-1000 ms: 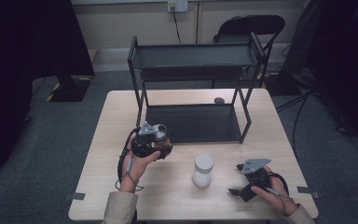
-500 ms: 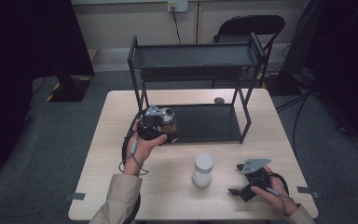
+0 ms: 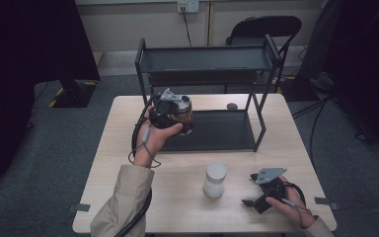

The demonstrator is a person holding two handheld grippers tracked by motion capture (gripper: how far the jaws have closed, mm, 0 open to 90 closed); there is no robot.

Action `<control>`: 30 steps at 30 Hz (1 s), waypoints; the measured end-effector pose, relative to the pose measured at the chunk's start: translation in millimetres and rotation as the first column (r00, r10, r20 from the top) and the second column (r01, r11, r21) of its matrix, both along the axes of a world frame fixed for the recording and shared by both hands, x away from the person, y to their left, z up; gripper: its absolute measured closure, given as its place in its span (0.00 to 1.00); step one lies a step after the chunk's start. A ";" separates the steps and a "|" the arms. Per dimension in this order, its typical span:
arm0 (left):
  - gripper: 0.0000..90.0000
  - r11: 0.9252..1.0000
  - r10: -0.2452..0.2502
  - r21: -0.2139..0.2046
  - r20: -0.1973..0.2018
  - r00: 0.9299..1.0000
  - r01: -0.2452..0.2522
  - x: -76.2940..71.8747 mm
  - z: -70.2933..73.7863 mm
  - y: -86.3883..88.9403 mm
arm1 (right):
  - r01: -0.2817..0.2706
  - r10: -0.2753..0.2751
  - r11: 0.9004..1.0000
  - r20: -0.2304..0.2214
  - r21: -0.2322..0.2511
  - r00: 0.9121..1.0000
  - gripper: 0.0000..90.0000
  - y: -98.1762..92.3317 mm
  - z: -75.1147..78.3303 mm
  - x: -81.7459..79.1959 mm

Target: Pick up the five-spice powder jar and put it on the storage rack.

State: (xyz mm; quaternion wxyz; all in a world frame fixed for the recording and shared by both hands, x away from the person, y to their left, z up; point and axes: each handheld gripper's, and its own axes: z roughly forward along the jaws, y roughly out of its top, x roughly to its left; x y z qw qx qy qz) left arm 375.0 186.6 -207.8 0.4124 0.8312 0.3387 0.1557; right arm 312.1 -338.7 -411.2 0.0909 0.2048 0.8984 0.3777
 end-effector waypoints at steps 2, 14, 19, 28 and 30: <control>0.34 1.000 -0.003 -0.001 0.001 1.000 0.003 1.8 5.7 -1.6 | 0.000 0.000 1.000 0.000 0.000 1.000 0.00 0.0 0.0 0.0; 0.34 1.000 -0.021 0.002 0.013 1.000 0.021 12.1 38.5 -11.3 | 0.000 0.000 1.000 0.000 0.000 1.000 0.00 0.0 0.1 0.0; 0.34 1.000 -0.024 0.004 0.017 1.000 0.024 17.4 53.9 -14.9 | 0.000 0.000 1.000 0.000 0.000 1.000 0.00 0.0 0.0 0.0; 0.34 1.000 -0.017 0.008 0.024 1.000 0.017 28.7 79.3 -21.6 | 0.000 0.000 1.000 -0.001 0.000 1.000 0.00 0.0 0.1 0.0; 0.34 1.000 -0.013 0.007 0.028 1.000 0.013 30.5 82.7 -22.7 | 0.000 0.000 1.000 -0.001 0.000 1.000 0.00 0.0 0.1 0.0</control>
